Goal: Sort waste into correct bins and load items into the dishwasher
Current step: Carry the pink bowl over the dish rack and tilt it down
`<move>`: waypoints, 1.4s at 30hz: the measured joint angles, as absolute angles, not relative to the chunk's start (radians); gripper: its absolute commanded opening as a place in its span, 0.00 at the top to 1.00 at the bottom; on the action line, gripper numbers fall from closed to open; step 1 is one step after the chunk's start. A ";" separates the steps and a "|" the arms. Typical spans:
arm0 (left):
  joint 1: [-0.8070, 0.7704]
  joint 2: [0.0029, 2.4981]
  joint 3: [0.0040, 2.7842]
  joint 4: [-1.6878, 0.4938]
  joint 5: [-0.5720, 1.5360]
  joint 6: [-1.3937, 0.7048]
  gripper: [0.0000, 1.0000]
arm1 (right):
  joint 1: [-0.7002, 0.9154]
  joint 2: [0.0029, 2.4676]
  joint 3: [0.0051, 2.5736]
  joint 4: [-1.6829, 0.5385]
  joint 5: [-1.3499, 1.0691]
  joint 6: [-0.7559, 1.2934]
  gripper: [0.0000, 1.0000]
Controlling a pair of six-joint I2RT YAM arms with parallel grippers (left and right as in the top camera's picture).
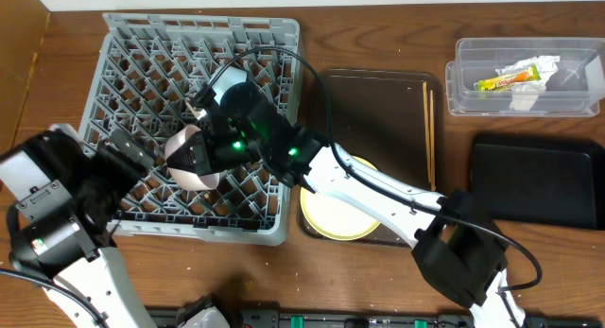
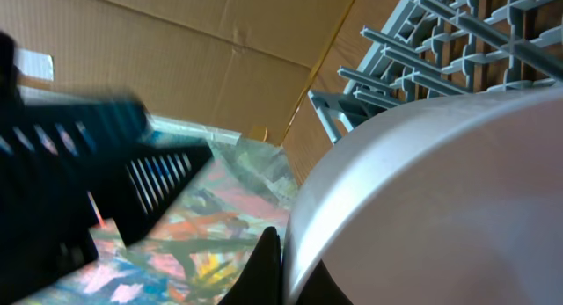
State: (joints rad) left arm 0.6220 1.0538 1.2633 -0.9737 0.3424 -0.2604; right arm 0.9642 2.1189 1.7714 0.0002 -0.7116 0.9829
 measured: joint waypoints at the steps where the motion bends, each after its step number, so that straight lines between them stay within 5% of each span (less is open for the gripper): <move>1: 0.622 1.054 1.264 -0.965 0.343 -0.261 0.00 | 0.964 2.119 1.771 -0.004 -0.715 0.977 0.99; 8: 0.622 1.054 1.264 -0.981 0.308 -0.262 0.00 | 0.965 2.119 1.771 -0.010 -0.724 0.955 0.99; 20: 0.811 1.054 1.264 -1.188 -0.238 -0.475 0.00 | 1.010 2.127 1.771 0.054 -0.719 0.901 0.99; 28: 0.893 1.054 1.264 -1.208 -0.303 -0.521 0.00 | 1.017 2.228 1.770 0.381 -0.784 0.982 0.99; 42: 0.894 1.054 1.264 -1.208 -0.315 -0.524 0.00 | 1.056 2.340 1.770 0.407 -0.873 1.056 0.99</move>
